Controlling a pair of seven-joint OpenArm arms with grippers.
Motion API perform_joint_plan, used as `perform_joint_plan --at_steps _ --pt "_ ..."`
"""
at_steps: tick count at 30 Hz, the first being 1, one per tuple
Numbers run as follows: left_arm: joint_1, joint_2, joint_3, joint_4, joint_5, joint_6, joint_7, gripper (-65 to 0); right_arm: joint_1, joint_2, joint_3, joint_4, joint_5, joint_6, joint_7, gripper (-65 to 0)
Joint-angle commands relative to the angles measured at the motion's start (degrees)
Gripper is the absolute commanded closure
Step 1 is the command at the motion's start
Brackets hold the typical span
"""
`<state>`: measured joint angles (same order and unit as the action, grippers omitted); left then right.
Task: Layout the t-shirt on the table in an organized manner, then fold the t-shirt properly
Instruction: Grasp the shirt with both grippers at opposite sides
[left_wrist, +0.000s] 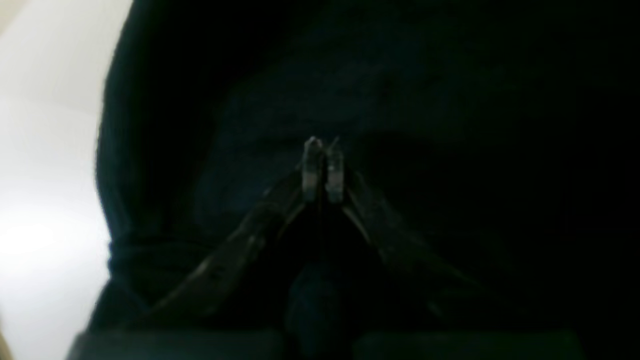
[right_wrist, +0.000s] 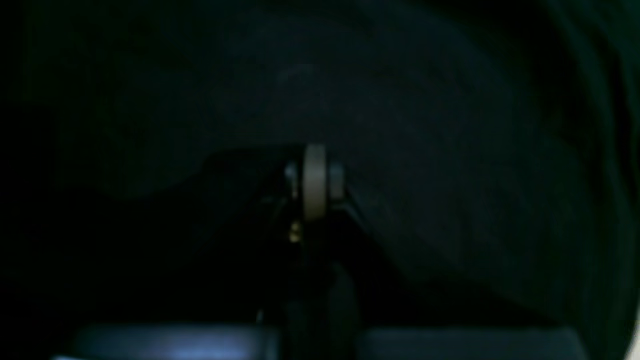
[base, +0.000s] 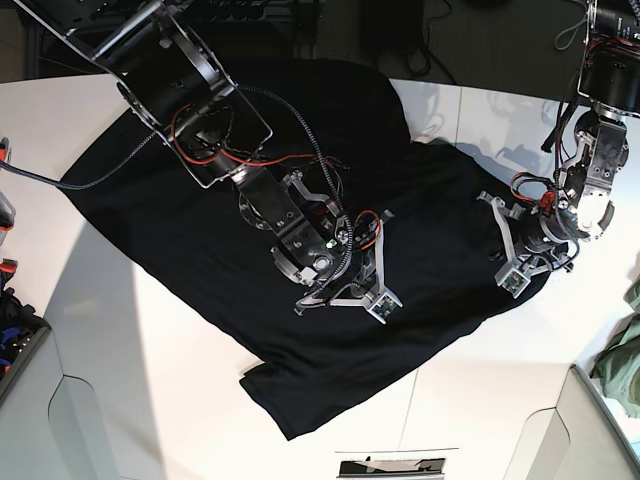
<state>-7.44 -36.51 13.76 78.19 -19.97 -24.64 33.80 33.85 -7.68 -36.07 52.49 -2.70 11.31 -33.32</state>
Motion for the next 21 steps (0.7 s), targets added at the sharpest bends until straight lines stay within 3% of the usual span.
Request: perform_joint_plan --at_steps 1,5,15,21 --pt "-0.33 -0.96 -0.61 0.74 -0.13 0.39 -0.55 0.0 1.86 -0.13 0.22 0.83 -0.83 -0.22 0.24 0.0" --pt "1.95 -2.01 -0.61 0.72 1.09 0.42 0.50 0.0 2.12 1.53 0.28 0.96 -1.60 -0.24 -0.35 0.0" --pt "2.84 -8.79 -0.63 0.74 1.31 0.50 2.54 0.0 2.97 3.43 0.44 0.96 -1.42 -0.90 -2.40 0.0" --pt "2.84 -13.29 -0.63 0.83 -0.44 3.87 4.68 0.0 2.84 4.42 0.44 0.96 -2.01 -0.85 -4.90 0.0"
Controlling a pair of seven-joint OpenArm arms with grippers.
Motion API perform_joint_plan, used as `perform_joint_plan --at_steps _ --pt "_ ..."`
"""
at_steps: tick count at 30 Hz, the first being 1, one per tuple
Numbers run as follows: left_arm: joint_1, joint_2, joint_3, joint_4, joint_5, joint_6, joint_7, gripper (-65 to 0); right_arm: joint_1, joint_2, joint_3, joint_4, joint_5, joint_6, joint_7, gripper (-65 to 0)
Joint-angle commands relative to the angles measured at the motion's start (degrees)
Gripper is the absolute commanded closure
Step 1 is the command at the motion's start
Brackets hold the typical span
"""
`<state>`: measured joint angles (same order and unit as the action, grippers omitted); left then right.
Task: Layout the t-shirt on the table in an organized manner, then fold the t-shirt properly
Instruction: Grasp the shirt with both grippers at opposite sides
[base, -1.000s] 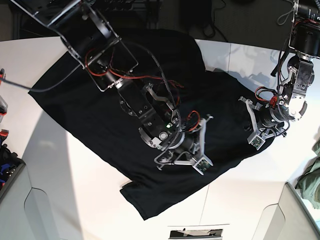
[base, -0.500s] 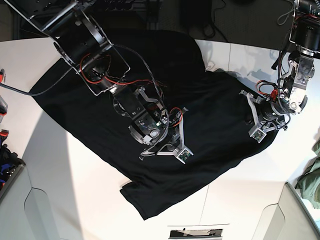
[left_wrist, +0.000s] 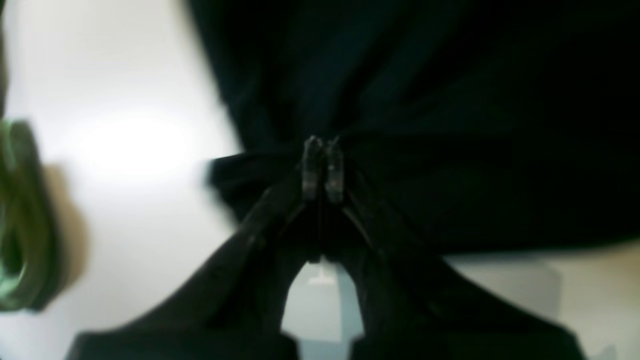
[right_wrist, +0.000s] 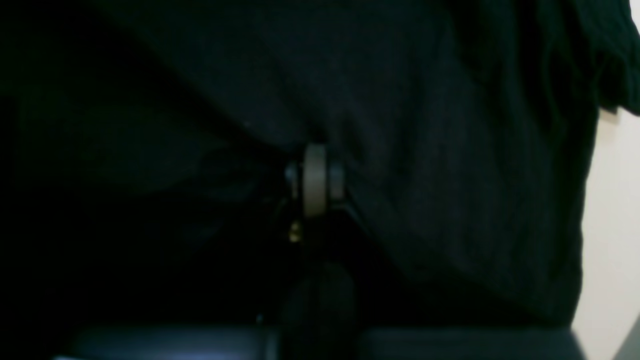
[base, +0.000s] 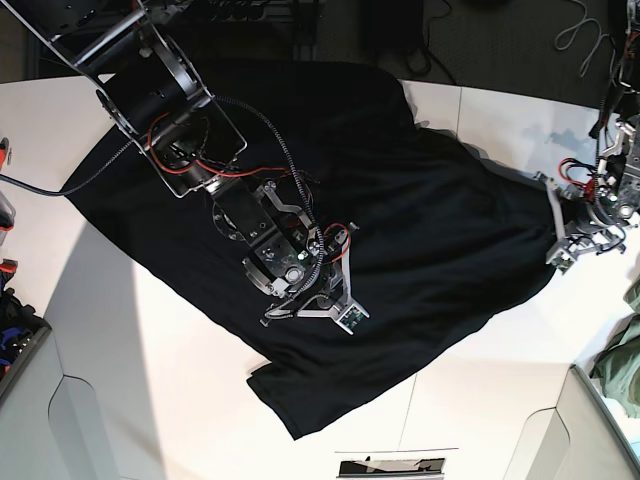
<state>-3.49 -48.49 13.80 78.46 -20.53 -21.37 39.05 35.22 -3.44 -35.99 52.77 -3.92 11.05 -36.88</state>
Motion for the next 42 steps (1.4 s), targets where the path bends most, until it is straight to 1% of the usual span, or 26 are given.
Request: perform_joint_plan --at_steps 1,5,6,8,10,13,15,16,19,21,23,25,27,29,30,34,36,38,40,42 --pt "-1.11 -2.12 -0.68 0.57 -0.42 0.59 0.09 0.0 1.44 0.28 0.35 0.68 -0.76 -0.59 -1.77 0.0" --pt "-1.11 -4.83 -0.68 0.63 -3.89 0.52 4.74 0.0 1.44 1.11 0.35 0.68 -0.59 -0.59 -2.12 0.0" --pt "-1.09 -5.40 -0.68 0.63 -5.86 -0.07 6.05 0.0 1.44 1.44 0.35 0.68 -0.57 -0.59 -2.12 0.0" --pt "-1.07 -6.36 -0.68 0.68 -10.38 -2.36 7.54 0.0 1.42 1.95 0.35 0.68 -0.55 -0.57 -2.14 0.0" --pt "-1.11 -6.97 -0.83 1.16 -13.75 -3.56 6.60 0.0 1.42 2.05 0.35 0.68 -0.52 -0.55 -2.21 0.0" --pt "-1.14 -6.38 -2.16 4.39 -14.38 -5.03 2.71 0.0 1.42 2.03 0.35 0.68 1.66 -0.55 -2.21 0.0" --pt "-1.16 -4.94 -2.58 7.67 -14.36 -5.07 0.63 0.0 1.42 1.99 0.35 0.68 2.95 -0.55 -2.21 0.0" --pt "-1.29 -3.67 -2.58 9.22 -13.99 -5.07 0.55 0.0 1.42 1.99 0.35 0.68 3.43 -0.57 -2.23 0.0" --pt "-1.27 1.99 -2.58 10.93 -11.61 -5.09 0.55 0.0 1.40 1.84 0.35 0.68 3.52 -0.59 -2.51 0.0" --pt "-1.27 5.95 -2.58 9.73 -8.55 -5.03 -0.31 0.0 1.40 1.68 0.35 0.68 3.52 -0.61 -2.86 0.0" --pt "-1.27 9.05 -2.58 7.37 -6.12 -5.03 -1.05 0.0 1.40 1.68 0.35 0.68 3.54 -0.61 -2.86 0.0" --pt "-1.25 11.13 -2.58 4.68 -3.96 -5.05 -1.07 0.0 1.42 1.70 0.35 0.68 3.50 -0.61 -2.86 0.0" --pt "-0.92 11.47 -2.58 2.56 -2.78 -5.03 -0.24 0.0 1.38 1.70 0.35 0.68 3.52 -0.61 -2.89 0.0" --pt "-0.57 10.64 -2.58 1.77 -2.73 -5.01 1.38 0.0 1.40 1.81 0.35 0.68 3.50 -0.59 -2.89 0.0" --pt "-0.15 9.53 -2.58 1.79 -2.75 -4.66 1.79 0.0 1.40 1.90 0.35 0.68 3.50 -0.59 -2.86 0.0" --pt "2.97 2.60 -2.58 2.89 -3.87 -0.44 2.69 0.0 1.25 2.34 0.35 0.68 3.26 -0.59 -3.06 0.0" --pt "5.09 -0.87 -2.58 3.80 -4.52 -0.26 3.45 0.0 1.16 2.82 0.35 0.68 3.30 -0.61 -3.02 0.0" --pt "7.52 -3.54 -2.58 4.59 -6.75 -0.35 4.13 0.0 1.14 3.56 0.35 0.68 3.32 -0.63 -2.95 0.0" --pt "9.99 -5.42 -2.58 5.86 -8.15 -1.42 4.52 0.0 1.14 4.44 0.35 0.68 3.34 -0.61 -2.80 0.0" --pt "12.00 -7.15 -2.60 7.54 -8.81 -1.31 4.50 0.0 1.11 5.29 0.35 0.68 3.37 -0.61 -2.82 0.0"
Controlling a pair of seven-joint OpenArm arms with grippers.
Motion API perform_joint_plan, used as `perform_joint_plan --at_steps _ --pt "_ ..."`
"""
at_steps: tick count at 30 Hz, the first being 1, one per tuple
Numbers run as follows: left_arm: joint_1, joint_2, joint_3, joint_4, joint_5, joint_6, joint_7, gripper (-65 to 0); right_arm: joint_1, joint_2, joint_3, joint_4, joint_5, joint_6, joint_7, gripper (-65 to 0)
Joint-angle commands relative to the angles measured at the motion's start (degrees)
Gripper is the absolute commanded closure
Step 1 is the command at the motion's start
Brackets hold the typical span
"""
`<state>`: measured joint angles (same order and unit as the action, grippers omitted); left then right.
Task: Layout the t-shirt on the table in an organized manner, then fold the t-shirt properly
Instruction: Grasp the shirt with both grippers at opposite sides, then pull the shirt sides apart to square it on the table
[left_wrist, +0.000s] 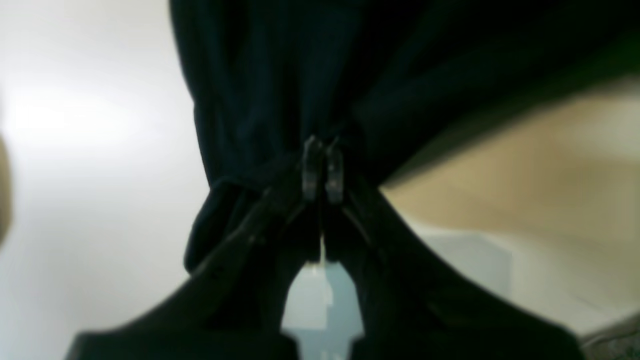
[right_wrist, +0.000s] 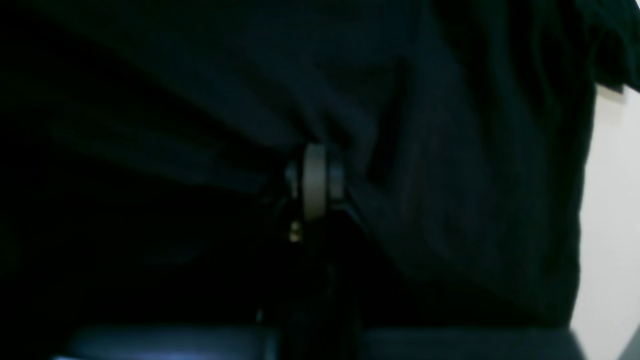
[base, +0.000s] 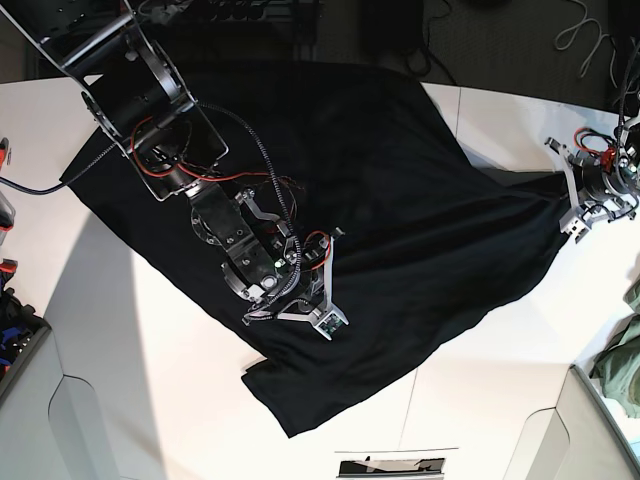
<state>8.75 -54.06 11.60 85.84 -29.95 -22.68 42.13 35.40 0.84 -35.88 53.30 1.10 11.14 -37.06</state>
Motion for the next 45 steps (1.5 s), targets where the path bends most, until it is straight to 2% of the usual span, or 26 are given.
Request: perform_joint_plan --at_steps 1,9,13,16,23,27,30,33,38,42,45 --pt "0.57 -2.19 -0.74 1.07 0.17 0.24 1.46 0.0 0.94 1.46 0.24 0.15 -1.25 -0.70 -2.62 0.0" --pt "2.82 -2.45 -9.62 5.57 -0.42 0.74 1.38 0.0 0.94 3.78 0.31 0.15 -0.66 -0.92 -2.62 0.0" --pt "2.84 -2.45 -12.63 6.67 -4.85 -2.95 1.36 0.0 0.96 4.90 0.31 0.15 -0.72 -0.96 -2.60 0.0" --pt "2.82 -1.57 -12.66 6.58 -5.03 -3.52 0.76 0.0 1.07 6.86 0.85 0.15 -1.29 -1.99 -2.38 0.0" --pt "2.05 2.99 -12.66 2.43 -2.21 -3.50 -3.37 0.0 1.09 12.26 8.59 0.15 -0.26 -1.60 -2.40 0.0" --pt "-0.22 5.20 -12.70 4.02 -3.28 -3.58 -4.68 0.0 1.11 13.77 14.51 0.15 3.72 1.18 -2.40 0.0" --pt "-2.43 7.80 -12.68 8.00 -4.66 -6.82 -4.66 0.0 1.09 13.75 18.53 0.39 5.86 3.23 -2.38 0.0" --pt "-4.37 11.65 -12.35 10.97 -5.90 -9.57 -4.68 0.0 1.09 13.75 22.53 1.88 7.34 3.23 -2.43 0.0" --pt "-9.16 18.29 -6.80 8.81 -5.64 -9.73 -4.66 0.0 1.09 13.75 30.01 8.20 11.61 4.13 -2.80 0.0" --pt "-12.90 23.98 -0.52 4.61 -0.85 -9.68 -4.63 0.0 1.07 13.77 34.99 12.76 14.56 6.29 -7.96 0.0" --pt "-15.26 26.51 3.17 -0.61 2.01 -8.70 -5.27 0.0 0.87 13.77 37.77 13.55 16.61 8.00 -10.82 0.0"
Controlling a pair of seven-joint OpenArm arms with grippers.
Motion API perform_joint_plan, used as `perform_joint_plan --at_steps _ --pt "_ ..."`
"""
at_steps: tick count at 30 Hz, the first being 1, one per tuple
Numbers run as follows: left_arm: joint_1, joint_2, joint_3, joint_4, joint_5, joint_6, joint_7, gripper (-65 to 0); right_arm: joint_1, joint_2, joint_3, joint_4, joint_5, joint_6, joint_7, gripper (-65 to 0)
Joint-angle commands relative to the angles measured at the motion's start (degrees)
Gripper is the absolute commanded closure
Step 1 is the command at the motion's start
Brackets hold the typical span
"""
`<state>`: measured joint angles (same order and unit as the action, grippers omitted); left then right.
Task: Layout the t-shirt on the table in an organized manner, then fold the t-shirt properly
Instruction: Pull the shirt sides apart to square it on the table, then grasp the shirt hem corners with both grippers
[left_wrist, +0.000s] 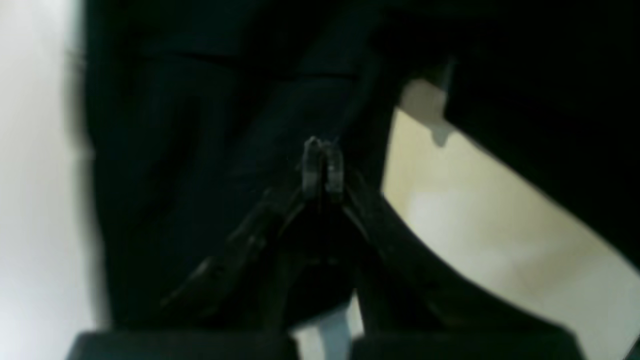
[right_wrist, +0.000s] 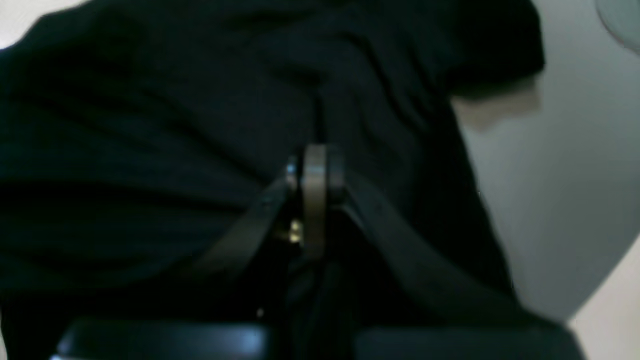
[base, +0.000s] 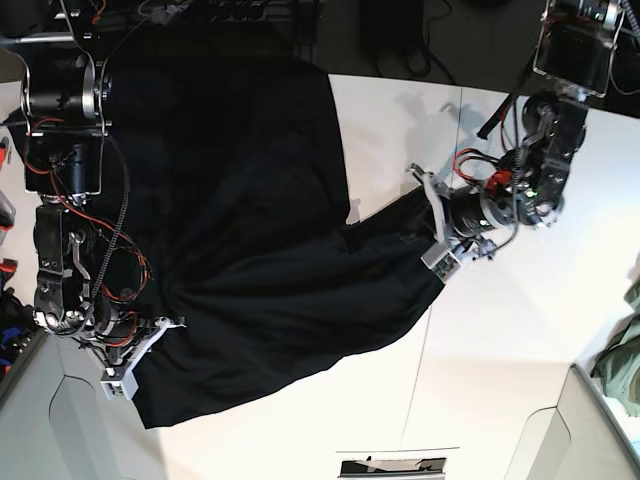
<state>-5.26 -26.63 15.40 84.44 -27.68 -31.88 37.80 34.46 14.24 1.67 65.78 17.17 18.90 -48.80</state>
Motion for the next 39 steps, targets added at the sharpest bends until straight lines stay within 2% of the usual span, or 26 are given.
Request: perform_joint_plan --at_steps 1,7,14,19,27,29,31,33,35,37,39 --pt "-1.92 -0.37 0.31 -1.42 0.50 0.96 -1.77 0.0 1.68 0.37 1.05 1.09 1.09 0.96 0.61 0.0" --pt "-8.26 1.09 3.30 -16.06 6.16 2.73 -7.02 0.0 0.92 2.03 2.58 1.22 3.76 2.60 -0.09 0.0" --pt "-17.22 -0.42 3.39 -29.64 9.16 2.78 -9.16 0.0 0.92 4.68 2.60 1.25 3.91 2.99 -0.92 0.0" --pt "-23.52 -2.78 3.39 -35.80 9.33 5.53 -10.82 0.0 0.92 4.96 2.60 1.25 3.89 2.99 -0.94 0.0" --pt "-33.86 -2.91 3.39 -41.70 9.68 5.77 -10.16 0.0 0.92 4.94 2.60 1.25 4.81 2.99 -0.94 0.0" --pt "-34.95 -3.58 3.39 -40.98 7.80 5.38 -8.68 0.0 0.92 4.94 2.58 1.25 6.03 2.99 -0.92 0.0" --pt "-34.95 -4.63 3.39 -37.53 2.89 2.19 -6.08 0.0 0.92 4.87 2.58 1.09 7.19 2.99 -0.90 0.0" --pt "-33.99 -5.84 3.39 -32.22 -3.13 0.37 -2.14 0.0 0.92 4.59 2.49 0.02 7.50 3.02 -0.26 0.0" --pt "-32.26 -6.51 3.39 -26.08 -7.96 -1.46 1.79 0.0 0.94 3.96 2.25 -2.36 7.48 3.15 2.19 0.0" --pt "-29.59 -6.56 3.39 -19.82 -10.93 -3.50 4.94 0.0 1.07 2.75 2.23 -5.20 7.39 4.70 5.51 0.0" --pt "-26.08 -6.54 3.39 -14.16 -12.66 -3.78 7.61 0.0 1.25 0.96 2.23 -7.48 7.15 5.84 7.30 0.0"
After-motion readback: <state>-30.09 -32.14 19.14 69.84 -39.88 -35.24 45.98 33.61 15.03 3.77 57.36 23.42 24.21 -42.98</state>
